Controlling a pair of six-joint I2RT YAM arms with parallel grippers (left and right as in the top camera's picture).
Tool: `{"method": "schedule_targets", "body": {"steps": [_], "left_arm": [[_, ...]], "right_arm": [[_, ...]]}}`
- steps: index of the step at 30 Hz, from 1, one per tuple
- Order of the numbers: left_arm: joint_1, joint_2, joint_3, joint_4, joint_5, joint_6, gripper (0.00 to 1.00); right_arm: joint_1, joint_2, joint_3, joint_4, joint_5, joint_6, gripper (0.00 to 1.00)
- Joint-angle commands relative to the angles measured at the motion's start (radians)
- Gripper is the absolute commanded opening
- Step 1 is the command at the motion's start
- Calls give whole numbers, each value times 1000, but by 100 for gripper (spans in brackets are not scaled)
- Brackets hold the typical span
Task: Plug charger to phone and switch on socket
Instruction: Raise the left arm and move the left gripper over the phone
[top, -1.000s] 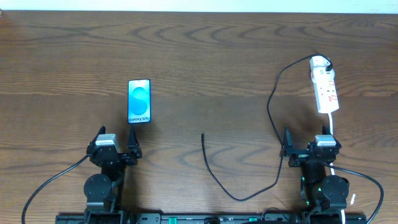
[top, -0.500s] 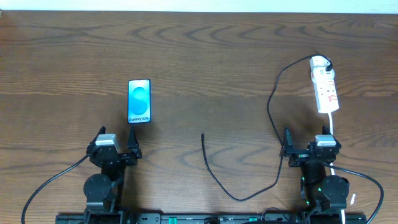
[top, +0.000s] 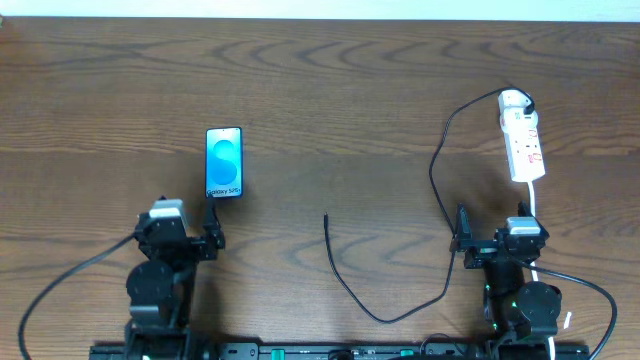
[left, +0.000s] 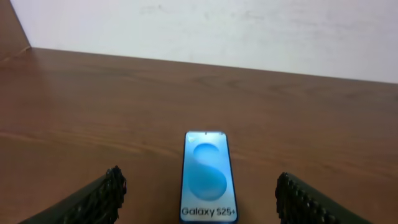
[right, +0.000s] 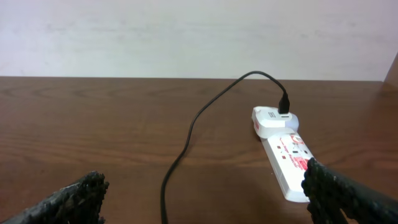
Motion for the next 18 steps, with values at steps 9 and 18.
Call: {"method": "schedule_targets", "body": {"steps": [9,18], "left_arm": [[4,345,305,4,-2,11,79],[4,550,489,-114,-2,14,79]], "right_arm": [[4,-8,-7,-1,11,-12,99],[4,-8,-7,-1,11,-12,99]]}}
